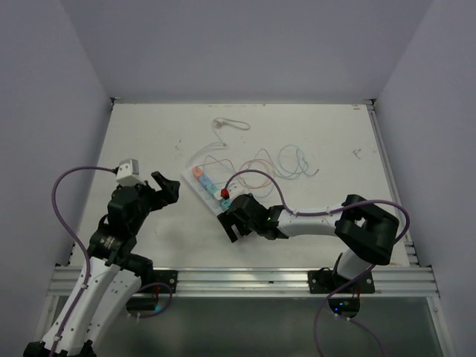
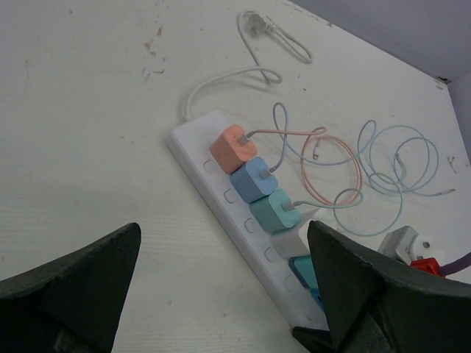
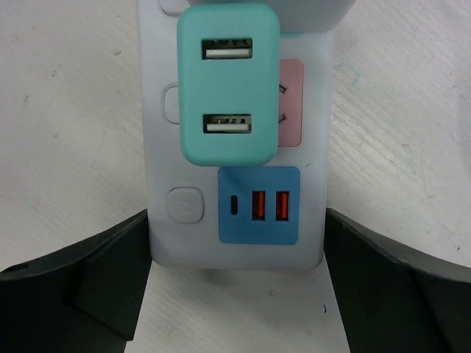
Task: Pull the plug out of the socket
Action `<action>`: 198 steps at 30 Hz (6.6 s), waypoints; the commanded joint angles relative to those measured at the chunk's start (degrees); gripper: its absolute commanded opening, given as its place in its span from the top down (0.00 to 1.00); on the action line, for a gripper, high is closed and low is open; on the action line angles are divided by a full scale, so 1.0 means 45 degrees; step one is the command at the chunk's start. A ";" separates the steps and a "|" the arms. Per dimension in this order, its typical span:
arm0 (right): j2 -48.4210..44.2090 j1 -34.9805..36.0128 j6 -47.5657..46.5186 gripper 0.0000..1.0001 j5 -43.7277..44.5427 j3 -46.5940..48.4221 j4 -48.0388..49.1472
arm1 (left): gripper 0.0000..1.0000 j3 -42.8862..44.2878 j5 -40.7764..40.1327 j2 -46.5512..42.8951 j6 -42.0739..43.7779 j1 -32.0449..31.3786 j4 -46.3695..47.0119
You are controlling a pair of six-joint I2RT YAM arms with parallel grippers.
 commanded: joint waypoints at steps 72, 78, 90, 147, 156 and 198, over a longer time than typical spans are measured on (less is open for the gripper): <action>-0.1607 0.0179 0.4422 0.01 -0.1351 -0.0652 0.3549 | 1.00 -0.3759 0.2868 0.5596 -0.4869 -0.1610 0.5027; -0.2411 0.0159 0.5084 0.01 -0.0453 -0.0750 0.3001 | 1.00 -0.3387 0.3630 0.5830 -0.4028 -0.1610 0.4787; -0.1534 -0.0191 0.6999 0.23 0.0545 -0.0204 0.3351 | 1.00 -0.3134 0.4451 0.5908 -0.3402 -0.1610 0.4670; -0.2118 -0.2321 0.7918 1.00 -0.2932 -0.1101 0.3801 | 1.00 -0.3094 0.0976 0.5811 -0.3929 -0.1590 0.1781; -0.3639 -0.3470 0.7704 1.00 -0.3596 -0.1724 0.3626 | 1.00 -0.2743 0.1091 0.6065 -0.3930 -0.1610 0.2052; 0.0754 -1.6813 0.9442 0.49 -0.5784 -0.3853 0.9797 | 1.00 -0.3036 0.3181 0.6045 -0.3070 -0.1590 0.3577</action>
